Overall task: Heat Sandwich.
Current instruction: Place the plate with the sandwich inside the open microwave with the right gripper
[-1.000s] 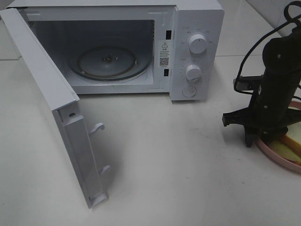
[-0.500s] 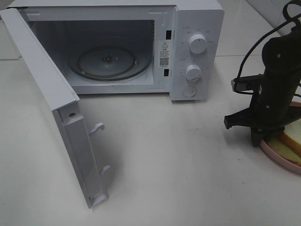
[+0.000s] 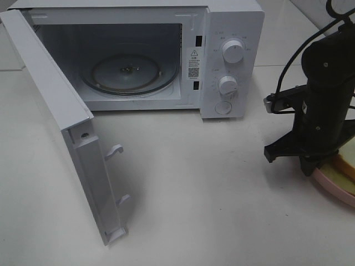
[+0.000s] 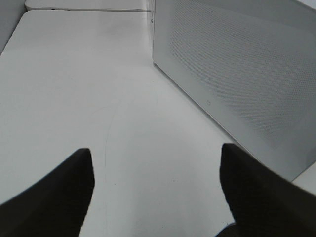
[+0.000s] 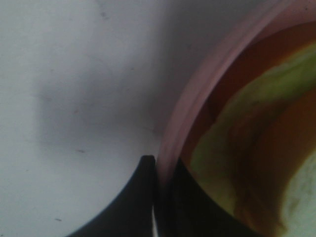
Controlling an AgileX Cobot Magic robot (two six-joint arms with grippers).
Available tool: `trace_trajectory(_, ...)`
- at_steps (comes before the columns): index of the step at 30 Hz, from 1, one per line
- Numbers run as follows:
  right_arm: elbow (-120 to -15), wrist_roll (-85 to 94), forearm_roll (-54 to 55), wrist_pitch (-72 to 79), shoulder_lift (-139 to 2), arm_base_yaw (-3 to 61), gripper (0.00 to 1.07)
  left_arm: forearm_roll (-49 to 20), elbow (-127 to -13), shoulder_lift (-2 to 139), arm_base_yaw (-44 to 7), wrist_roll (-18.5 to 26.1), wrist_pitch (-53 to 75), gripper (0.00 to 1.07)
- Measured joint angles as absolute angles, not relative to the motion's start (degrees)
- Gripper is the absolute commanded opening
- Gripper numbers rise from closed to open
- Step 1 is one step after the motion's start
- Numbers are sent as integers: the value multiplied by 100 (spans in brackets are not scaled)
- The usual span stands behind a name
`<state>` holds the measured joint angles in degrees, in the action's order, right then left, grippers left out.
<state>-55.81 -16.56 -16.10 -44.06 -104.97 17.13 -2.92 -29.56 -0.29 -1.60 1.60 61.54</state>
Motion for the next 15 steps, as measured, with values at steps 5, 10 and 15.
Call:
trace_trajectory(5, -5180, -2063, -1914, -4332, -10032, 2137, 0, -292, -2956, -29, -160, 160, 6154, 68)
trace_trajectory(10, -4790, -2412, -2280, -4366, -9517, 2435, 0, -292, -2956, -29, -160, 160, 6154, 68)
trace_trajectory(15, -4498, -2498, -2315, -4435, -8909, 2481, 0, -292, -2956, -29, -160, 160, 6154, 68)
